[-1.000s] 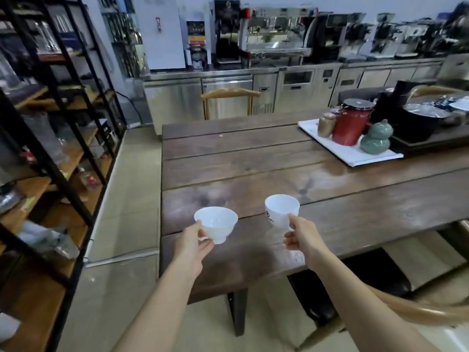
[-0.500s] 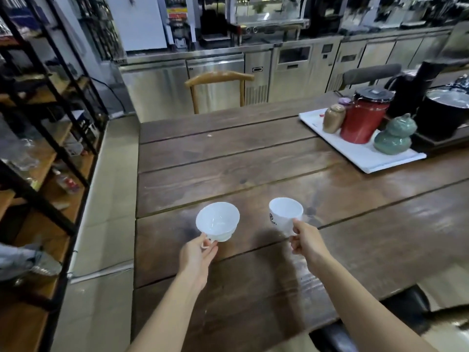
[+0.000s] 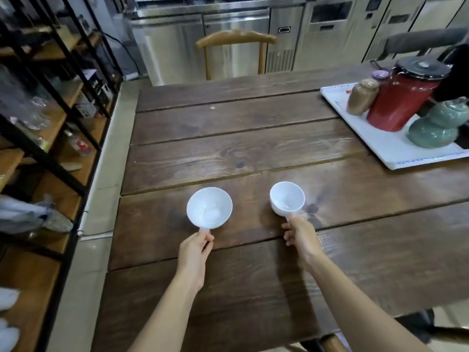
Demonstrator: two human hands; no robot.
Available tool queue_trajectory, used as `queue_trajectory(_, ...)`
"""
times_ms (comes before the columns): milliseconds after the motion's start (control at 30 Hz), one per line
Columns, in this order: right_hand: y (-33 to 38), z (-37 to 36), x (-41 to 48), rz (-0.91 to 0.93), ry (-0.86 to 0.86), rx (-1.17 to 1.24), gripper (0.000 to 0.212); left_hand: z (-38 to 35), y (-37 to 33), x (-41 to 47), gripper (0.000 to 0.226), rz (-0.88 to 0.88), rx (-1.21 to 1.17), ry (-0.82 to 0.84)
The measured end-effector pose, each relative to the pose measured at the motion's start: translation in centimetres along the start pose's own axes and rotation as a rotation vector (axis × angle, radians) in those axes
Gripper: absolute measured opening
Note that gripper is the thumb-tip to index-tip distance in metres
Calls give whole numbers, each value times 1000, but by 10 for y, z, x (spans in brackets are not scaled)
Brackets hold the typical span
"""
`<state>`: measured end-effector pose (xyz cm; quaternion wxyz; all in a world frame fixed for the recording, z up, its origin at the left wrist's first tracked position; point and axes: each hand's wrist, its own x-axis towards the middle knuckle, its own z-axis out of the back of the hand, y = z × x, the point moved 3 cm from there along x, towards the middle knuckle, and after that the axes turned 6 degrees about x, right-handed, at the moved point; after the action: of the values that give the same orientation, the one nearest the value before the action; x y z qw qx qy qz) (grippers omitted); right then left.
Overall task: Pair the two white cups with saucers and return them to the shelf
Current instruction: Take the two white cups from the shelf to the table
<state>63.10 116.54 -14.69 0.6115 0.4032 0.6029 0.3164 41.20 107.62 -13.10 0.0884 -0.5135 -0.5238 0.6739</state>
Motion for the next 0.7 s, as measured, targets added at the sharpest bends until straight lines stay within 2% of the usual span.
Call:
queue_trajectory(167, -1, 8, 3, 16, 65, -82, 30, -2, 10, -2, 28, 24, -2, 22)
queue_trajectory(267, 0, 12, 3, -4, 86, -114, 27, -1, 11, -3, 31, 43, -24, 67)
queue_trajectory(433, 6, 20, -7, 0, 49, -193, 34, 7, 6, -12, 36, 80, -14, 163)
queue_trajectory(567, 23, 23, -20, 158, -20, -458, 35, 23, -7, -27, 40, 59, 20, 119)
queue_trajectory(700, 37, 1, -54, 344, -59, -706, 45, 58, -17, -54, 44, -32, 197, -9)
